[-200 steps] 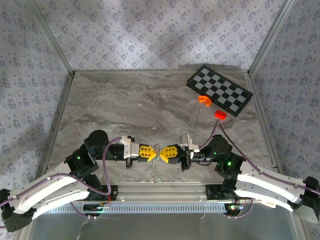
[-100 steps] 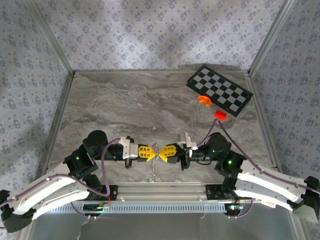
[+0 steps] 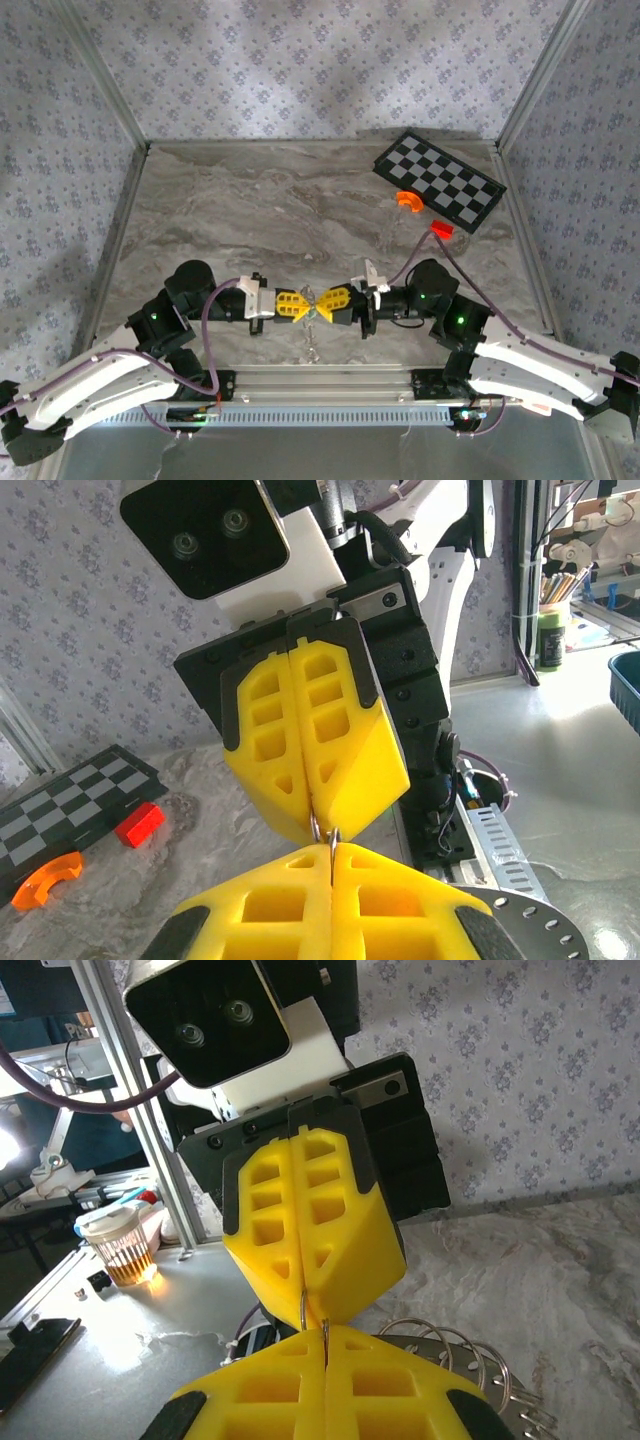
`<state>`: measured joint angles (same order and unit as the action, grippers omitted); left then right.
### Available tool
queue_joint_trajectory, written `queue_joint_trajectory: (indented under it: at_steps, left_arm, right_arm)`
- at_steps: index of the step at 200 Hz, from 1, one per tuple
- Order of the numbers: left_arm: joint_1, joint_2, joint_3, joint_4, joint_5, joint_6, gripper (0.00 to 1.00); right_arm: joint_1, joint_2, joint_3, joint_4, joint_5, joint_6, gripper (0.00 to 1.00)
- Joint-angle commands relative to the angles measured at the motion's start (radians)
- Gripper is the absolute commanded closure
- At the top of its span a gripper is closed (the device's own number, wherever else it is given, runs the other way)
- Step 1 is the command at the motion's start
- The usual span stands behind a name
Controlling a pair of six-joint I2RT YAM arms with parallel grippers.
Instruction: Put the keys on the keyring
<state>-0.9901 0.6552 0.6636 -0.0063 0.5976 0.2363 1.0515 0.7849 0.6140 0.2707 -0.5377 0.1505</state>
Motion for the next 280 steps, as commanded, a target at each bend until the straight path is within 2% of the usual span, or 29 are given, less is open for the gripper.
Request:
queue_joint_trajectory:
  at_steps: [1, 33, 89, 148, 203, 249, 280]
  left_arm:
    - [-0.004, -0.006, 0.047, 0.043, 0.008, 0.020, 1.00]
    - [-0.004, -0.020, 0.047, 0.036, -0.004, 0.029, 1.00]
    - [-0.004, -0.025, 0.042, 0.042, -0.018, 0.031, 1.00]
    - [-0.004, -0.031, 0.035, 0.049, -0.030, 0.029, 1.00]
    - [-0.004, -0.035, 0.033, 0.050, -0.026, 0.026, 1.00]
    - [-0.004, -0.039, 0.028, 0.057, -0.029, 0.023, 1.00]
    - [-0.004, -0.040, 0.023, 0.067, -0.036, 0.016, 1.00]
  right_arm:
    - [-0.001, 0.024, 0.039, -0.030, 0.007, 0.028, 1.00]
    - [-0.003, 0.035, 0.053, -0.045, 0.015, 0.040, 1.00]
    - [-0.004, 0.039, 0.061, -0.064, 0.015, 0.047, 0.94]
    - [-0.004, 0.036, 0.064, -0.074, 0.027, 0.051, 0.78]
    - [-0.007, 0.034, 0.063, -0.089, 0.044, 0.056, 0.77]
    - [-0.015, 0.019, 0.063, -0.099, 0.046, 0.058, 0.61]
    - [-0.019, 0.007, 0.065, -0.106, 0.051, 0.057, 0.54]
